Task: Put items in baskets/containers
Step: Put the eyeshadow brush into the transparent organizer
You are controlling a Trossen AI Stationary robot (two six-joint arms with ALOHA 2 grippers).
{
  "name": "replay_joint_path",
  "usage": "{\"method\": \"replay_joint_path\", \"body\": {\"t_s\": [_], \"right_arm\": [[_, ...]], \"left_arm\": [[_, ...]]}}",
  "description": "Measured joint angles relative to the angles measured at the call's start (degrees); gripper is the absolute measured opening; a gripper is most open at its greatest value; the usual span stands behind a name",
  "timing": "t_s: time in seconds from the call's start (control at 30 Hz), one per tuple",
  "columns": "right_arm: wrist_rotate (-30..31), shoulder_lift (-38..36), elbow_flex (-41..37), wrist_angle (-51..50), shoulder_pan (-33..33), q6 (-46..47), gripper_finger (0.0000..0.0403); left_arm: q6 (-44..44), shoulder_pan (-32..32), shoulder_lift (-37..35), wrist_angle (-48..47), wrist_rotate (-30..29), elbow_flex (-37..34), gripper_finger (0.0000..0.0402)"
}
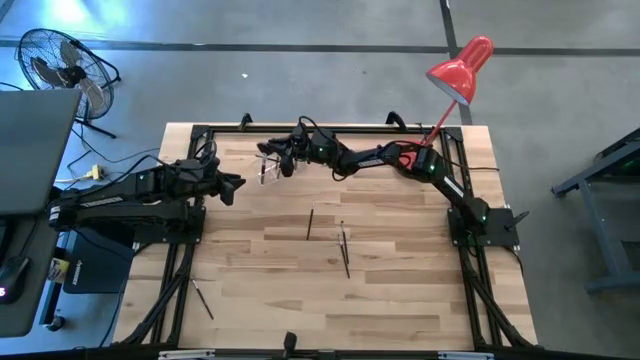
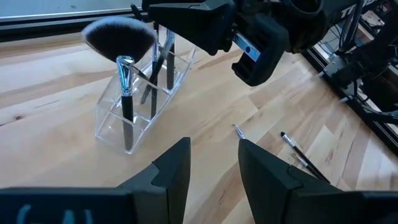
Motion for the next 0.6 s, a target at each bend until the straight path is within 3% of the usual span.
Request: {"method": "replay_joint_path", "body": {"t_s": [0.43,0.6], "right_arm": [[-4.77,-3.39,-0.02,0.95,0.06,0.11,0.0034],[-5.44,-8.48,-0.02,-7.34,0.91,-2.07,0.0014]], "left_arm": [[1.08,0.0,0.0,0.01,0.0,0.04,0.0133],[1.52,0.02,0.05,-0.01,0.48,0.07,0.0133]]}}
